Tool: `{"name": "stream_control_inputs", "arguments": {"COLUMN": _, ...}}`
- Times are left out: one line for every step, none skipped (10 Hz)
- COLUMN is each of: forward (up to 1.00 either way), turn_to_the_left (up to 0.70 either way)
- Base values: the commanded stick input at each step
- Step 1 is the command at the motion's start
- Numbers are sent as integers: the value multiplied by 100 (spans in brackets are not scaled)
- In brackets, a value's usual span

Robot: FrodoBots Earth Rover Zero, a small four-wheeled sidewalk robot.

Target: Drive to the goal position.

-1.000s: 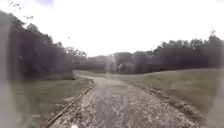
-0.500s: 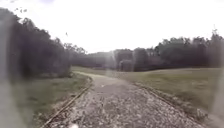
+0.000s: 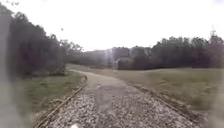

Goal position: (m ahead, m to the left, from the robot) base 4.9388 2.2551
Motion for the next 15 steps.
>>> {"name": "stream_control_inputs", "arguments": {"forward": 85, "turn_to_the_left": 0}}
{"name": "stream_control_inputs", "arguments": {"forward": 85, "turn_to_the_left": 0}}
{"name": "stream_control_inputs", "arguments": {"forward": 85, "turn_to_the_left": 0}}
{"name": "stream_control_inputs", "arguments": {"forward": 85, "turn_to_the_left": 0}}
{"name": "stream_control_inputs", "arguments": {"forward": 85, "turn_to_the_left": 0}}
{"name": "stream_control_inputs", "arguments": {"forward": 85, "turn_to_the_left": 0}}
{"name": "stream_control_inputs", "arguments": {"forward": 85, "turn_to_the_left": 0}}
{"name": "stream_control_inputs", "arguments": {"forward": 85, "turn_to_the_left": 0}}
{"name": "stream_control_inputs", "arguments": {"forward": 85, "turn_to_the_left": 0}}
{"name": "stream_control_inputs", "arguments": {"forward": 85, "turn_to_the_left": 0}}
{"name": "stream_control_inputs", "arguments": {"forward": 85, "turn_to_the_left": 0}}
{"name": "stream_control_inputs", "arguments": {"forward": 85, "turn_to_the_left": 0}}
{"name": "stream_control_inputs", "arguments": {"forward": 85, "turn_to_the_left": 0}}
{"name": "stream_control_inputs", "arguments": {"forward": 85, "turn_to_the_left": 0}}
{"name": "stream_control_inputs", "arguments": {"forward": 85, "turn_to_the_left": 0}}
